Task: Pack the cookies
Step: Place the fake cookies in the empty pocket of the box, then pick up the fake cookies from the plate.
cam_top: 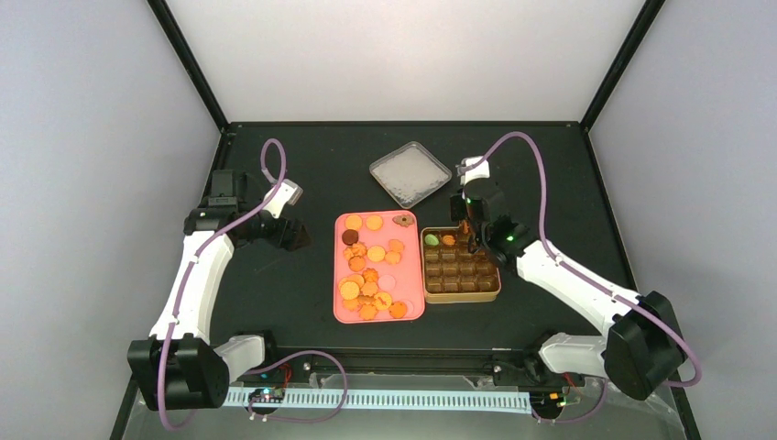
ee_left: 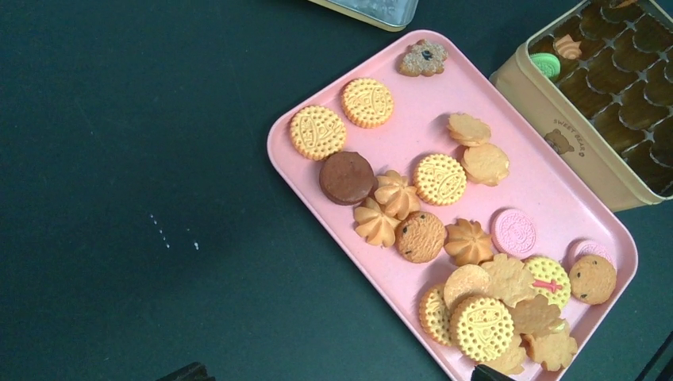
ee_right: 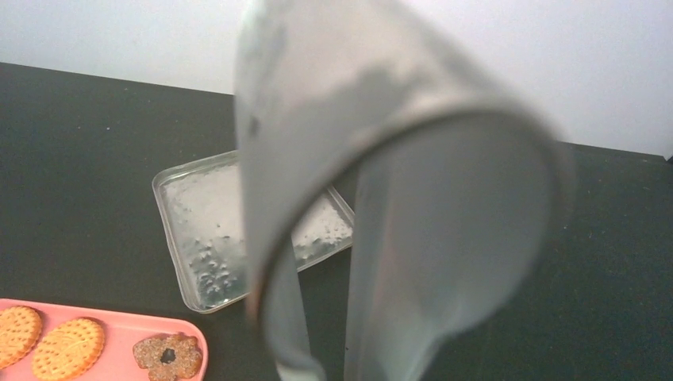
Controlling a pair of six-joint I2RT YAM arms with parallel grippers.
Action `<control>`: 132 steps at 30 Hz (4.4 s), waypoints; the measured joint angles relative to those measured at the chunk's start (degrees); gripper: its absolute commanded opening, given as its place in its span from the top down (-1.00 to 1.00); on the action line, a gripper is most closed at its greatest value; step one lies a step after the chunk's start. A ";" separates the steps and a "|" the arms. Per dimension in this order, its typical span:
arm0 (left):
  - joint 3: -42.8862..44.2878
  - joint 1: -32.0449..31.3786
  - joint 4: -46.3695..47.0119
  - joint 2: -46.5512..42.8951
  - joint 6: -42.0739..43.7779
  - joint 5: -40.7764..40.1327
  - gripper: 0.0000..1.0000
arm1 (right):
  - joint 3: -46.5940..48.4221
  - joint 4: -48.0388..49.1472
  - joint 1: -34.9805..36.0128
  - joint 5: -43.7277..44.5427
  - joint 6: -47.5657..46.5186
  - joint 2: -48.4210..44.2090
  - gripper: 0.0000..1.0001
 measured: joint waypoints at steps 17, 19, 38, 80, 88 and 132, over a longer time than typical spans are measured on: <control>0.00 0.13 0.00 -0.26 0.00 0.22 -0.74 | -2.60 0.85 -0.31 0.22 1.07 -1.40 0.48; 0.00 0.20 0.00 -0.26 0.02 0.28 -0.74 | -2.60 0.83 -0.31 0.24 1.14 -1.42 0.39; 0.00 1.05 0.00 -0.26 0.07 0.35 -0.74 | -1.57 -2.14 0.96 -4.22 1.79 -7.82 0.35; 1.49 2.10 -1.22 0.61 -0.81 1.79 -0.72 | 3.34 1.44 31.28 -15.54 9.22 9.70 0.37; 1.49 2.10 -0.87 0.61 -1.46 2.10 -0.73 | 5.42 3.13 31.28 -15.58 8.09 11.74 0.35; 4.35 2.14 -7.02 3.74 10.56 3.58 -0.50 | 8.85 -4.33 28.81 -10.71 6.03 8.26 0.98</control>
